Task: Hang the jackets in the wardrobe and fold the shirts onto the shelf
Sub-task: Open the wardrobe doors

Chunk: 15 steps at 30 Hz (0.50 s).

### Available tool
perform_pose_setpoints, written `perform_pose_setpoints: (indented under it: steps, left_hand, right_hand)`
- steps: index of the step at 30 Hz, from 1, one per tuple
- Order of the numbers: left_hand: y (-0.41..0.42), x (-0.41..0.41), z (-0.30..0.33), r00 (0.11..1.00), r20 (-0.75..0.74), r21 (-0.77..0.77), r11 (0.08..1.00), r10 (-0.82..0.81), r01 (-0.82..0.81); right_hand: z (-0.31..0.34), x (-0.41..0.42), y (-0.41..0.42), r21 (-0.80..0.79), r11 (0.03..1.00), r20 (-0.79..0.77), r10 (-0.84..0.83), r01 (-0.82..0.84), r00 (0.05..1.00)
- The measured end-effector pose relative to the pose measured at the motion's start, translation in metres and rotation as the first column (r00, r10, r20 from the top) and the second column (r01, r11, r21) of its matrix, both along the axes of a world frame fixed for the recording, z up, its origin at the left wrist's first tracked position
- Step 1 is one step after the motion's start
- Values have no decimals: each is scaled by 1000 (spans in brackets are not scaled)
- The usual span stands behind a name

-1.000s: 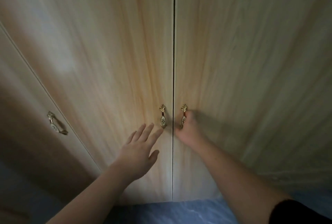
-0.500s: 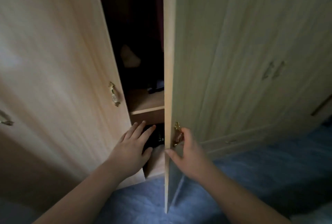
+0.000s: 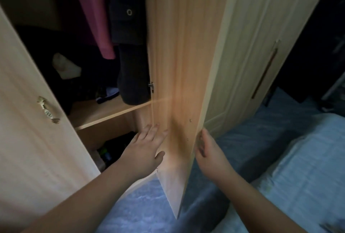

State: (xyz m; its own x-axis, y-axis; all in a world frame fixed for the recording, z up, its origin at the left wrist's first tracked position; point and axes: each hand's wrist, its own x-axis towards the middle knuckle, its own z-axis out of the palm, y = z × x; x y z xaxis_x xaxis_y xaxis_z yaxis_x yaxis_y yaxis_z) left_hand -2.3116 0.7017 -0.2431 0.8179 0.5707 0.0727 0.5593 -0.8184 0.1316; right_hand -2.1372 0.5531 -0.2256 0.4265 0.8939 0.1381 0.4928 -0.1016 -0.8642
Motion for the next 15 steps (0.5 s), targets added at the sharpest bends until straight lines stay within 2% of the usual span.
perform_pose_setpoints:
  steps: [2, 4, 5, 7, 9, 15]
  left_hand:
    - [-4, 6, 1, 999, -2, 0, 999, -33, 33]
    - [-4, 6, 0, 998, -15, 13, 998, -53, 53]
    - [-3, 4, 0, 998, -28, 15, 998, -56, 56]
    - [2, -6, -2, 999, -25, 5, 999, -42, 42]
    - [10, -23, -3, 1000, -1, -15, 1000, -1, 1]
    - [59, -118, -1, 980, -4, -38, 979, 201, -201]
  right_hand:
    - [-4, -10, -17, 11, 997, 133, -73, 72, 988]
    - [-9, -20, -31, 26, 985, 335, -169, 171, 927]
    - [-10, -25, -33, 44, 985, 420, -168, 165, 892]
    - [-7, -37, -26, 7, 998, 559, -55, 61, 827]
    - [-4, -52, -6, -109, 994, 641, 69, 1, 764]
    - [-10, -103, 83, -309, 951, 759, 260, -20, 597]
